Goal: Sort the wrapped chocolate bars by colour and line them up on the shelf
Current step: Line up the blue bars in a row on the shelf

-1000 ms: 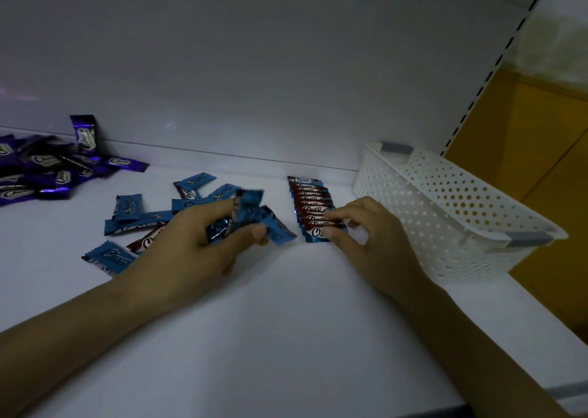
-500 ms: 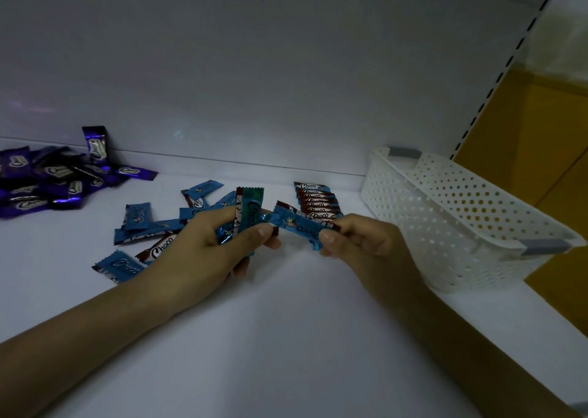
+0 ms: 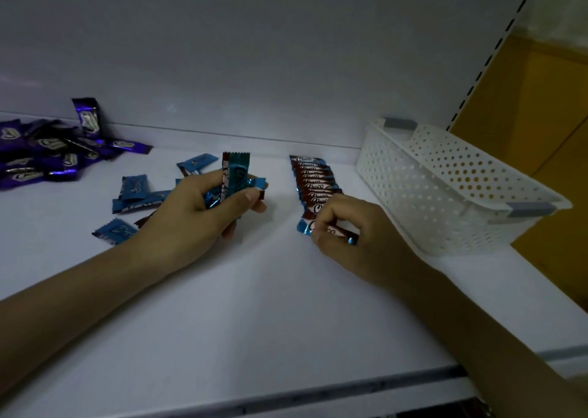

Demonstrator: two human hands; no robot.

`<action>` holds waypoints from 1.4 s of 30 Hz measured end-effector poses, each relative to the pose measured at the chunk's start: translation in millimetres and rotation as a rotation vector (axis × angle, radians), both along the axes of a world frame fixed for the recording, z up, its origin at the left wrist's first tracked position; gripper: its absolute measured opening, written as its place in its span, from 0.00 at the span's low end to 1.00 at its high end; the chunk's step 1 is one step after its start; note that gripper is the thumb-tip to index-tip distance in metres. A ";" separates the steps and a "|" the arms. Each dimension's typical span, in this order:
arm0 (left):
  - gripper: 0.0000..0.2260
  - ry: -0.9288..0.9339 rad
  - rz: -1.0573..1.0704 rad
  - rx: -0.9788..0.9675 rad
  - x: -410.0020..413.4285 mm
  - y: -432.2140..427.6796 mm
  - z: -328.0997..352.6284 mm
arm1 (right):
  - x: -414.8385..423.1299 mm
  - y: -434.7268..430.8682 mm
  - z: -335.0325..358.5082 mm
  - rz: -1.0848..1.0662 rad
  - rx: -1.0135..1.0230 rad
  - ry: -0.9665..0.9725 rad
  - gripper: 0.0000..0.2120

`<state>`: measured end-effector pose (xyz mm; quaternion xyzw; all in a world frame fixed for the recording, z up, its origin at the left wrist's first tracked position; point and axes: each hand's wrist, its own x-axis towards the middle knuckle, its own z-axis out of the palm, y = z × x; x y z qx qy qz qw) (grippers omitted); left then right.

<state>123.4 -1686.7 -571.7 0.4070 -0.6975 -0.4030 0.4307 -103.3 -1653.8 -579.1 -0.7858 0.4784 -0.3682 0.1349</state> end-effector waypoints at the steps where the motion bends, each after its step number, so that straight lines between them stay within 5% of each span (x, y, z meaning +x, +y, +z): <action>1: 0.12 -0.002 -0.001 -0.005 -0.3 0.4 0.3 | -1.1 -0.3 -0.8 0.009 0.002 0.036 0.06; 5: 0.13 -0.012 -0.002 -0.024 0.7 0.0 -0.7 | -4.9 -1.3 -1.7 -0.005 0.053 0.023 0.21; 11: 0.13 -0.015 -0.002 -0.044 1.1 -0.7 -1.2 | -15.1 -4.8 -0.3 -0.175 0.005 0.291 0.10; 20: 0.11 0.019 -0.046 -0.056 -0.7 2.5 -0.5 | -26.8 -14.2 -2.5 -0.348 -0.032 0.306 0.10; 42: 0.08 0.101 -0.195 0.026 -3.8 9.6 9.5 | -16.0 -19.7 -1.7 -0.381 -0.101 0.146 0.07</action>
